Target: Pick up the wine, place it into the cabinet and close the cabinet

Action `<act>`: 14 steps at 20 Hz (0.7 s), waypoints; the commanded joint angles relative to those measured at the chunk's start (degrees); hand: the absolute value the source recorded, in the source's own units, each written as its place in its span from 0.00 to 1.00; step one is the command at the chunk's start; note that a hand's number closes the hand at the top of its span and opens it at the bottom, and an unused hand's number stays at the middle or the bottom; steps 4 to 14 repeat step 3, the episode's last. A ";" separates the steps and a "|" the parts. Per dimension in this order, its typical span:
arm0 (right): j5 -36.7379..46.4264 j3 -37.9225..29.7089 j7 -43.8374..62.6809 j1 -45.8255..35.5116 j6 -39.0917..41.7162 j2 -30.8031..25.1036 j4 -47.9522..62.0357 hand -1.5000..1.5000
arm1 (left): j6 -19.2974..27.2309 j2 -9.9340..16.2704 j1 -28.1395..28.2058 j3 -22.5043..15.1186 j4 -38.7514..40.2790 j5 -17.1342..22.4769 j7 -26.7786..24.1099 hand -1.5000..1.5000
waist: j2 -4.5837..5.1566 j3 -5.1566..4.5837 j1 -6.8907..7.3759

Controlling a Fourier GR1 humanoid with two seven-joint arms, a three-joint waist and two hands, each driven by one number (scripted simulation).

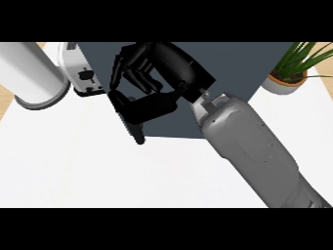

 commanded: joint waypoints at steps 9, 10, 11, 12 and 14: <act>1.16 -7.81 -1.76 -2.10 -1.20 -6.27 8.30 1.00 | 1.70 -2.02 -6.76 -2.35 5.61 -1.89 0.26 0.00 | 2.84 0.82 -2.17; 1.16 -7.81 -1.76 -2.10 -1.20 -6.27 8.30 1.00 | 1.70 -2.02 -6.76 -2.35 5.61 -1.89 0.26 0.00 | 2.84 0.82 -2.17; 1.16 -7.81 -1.76 -2.10 -1.20 -6.27 8.30 1.00 | 1.70 -2.02 -6.76 -2.35 5.61 -1.89 0.26 0.00 | 2.84 0.82 -2.17; 1.16 -7.81 -1.76 -2.10 -1.20 -6.27 8.30 1.00 | 1.70 -2.02 -6.76 -2.35 5.61 -1.89 0.26 0.00 | 2.84 0.82 -2.17; 1.16 -7.81 -1.76 -2.10 -1.20 -6.27 8.30 1.00 | 1.70 -2.02 -6.76 -2.35 5.61 -1.89 0.26 0.00 | 2.84 0.82 -2.17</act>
